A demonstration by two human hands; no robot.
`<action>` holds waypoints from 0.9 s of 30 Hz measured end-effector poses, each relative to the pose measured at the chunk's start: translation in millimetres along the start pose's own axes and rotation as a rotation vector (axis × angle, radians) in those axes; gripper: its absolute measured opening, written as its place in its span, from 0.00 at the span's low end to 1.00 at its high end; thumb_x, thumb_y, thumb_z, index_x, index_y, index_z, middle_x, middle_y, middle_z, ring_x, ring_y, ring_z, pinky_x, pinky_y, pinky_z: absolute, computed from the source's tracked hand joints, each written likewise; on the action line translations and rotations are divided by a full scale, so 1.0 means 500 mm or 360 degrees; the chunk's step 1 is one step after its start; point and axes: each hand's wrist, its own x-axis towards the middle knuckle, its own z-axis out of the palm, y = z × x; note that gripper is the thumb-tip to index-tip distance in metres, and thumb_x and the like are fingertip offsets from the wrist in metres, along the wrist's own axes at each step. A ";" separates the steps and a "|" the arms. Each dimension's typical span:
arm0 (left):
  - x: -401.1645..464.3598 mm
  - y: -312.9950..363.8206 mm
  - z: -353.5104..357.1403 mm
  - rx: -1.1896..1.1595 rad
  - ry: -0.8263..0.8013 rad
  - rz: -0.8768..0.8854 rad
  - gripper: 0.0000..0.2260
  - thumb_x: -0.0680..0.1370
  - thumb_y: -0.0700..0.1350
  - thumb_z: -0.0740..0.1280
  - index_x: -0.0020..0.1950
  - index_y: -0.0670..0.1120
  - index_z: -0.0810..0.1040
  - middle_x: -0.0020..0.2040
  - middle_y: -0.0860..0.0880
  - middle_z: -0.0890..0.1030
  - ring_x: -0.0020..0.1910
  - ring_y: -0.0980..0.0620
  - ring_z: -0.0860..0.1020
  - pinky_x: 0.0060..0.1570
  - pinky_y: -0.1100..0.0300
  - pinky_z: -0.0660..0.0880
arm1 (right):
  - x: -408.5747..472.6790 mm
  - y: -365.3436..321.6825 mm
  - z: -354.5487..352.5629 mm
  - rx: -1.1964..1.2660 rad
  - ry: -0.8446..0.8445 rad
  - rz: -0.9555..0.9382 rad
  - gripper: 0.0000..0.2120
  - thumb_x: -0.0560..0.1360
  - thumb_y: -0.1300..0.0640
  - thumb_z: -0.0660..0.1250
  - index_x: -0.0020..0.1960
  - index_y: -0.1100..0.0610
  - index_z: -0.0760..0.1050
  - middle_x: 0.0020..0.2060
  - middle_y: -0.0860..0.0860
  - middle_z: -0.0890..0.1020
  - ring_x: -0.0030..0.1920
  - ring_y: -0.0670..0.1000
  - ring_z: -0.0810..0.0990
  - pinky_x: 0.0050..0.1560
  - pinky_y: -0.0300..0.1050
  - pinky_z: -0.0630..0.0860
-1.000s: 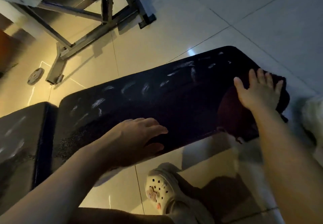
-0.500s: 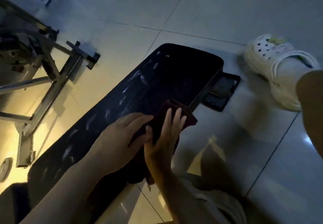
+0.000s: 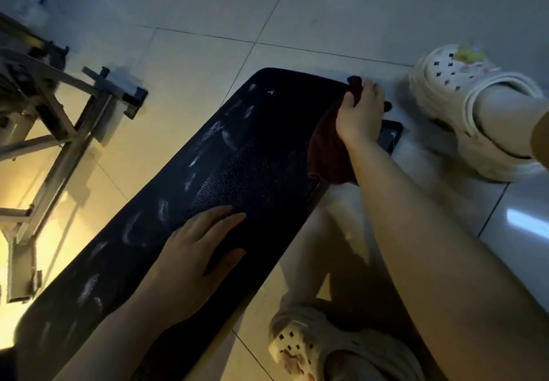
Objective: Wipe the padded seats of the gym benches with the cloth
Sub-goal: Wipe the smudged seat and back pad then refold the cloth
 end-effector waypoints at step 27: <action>-0.020 0.007 -0.039 0.0239 0.0027 -0.0386 0.25 0.77 0.60 0.51 0.68 0.51 0.73 0.65 0.46 0.77 0.60 0.44 0.79 0.51 0.47 0.76 | -0.028 -0.066 -0.025 -0.1726 -0.1027 -0.1177 0.38 0.73 0.26 0.36 0.79 0.41 0.42 0.80 0.48 0.42 0.79 0.54 0.40 0.74 0.65 0.36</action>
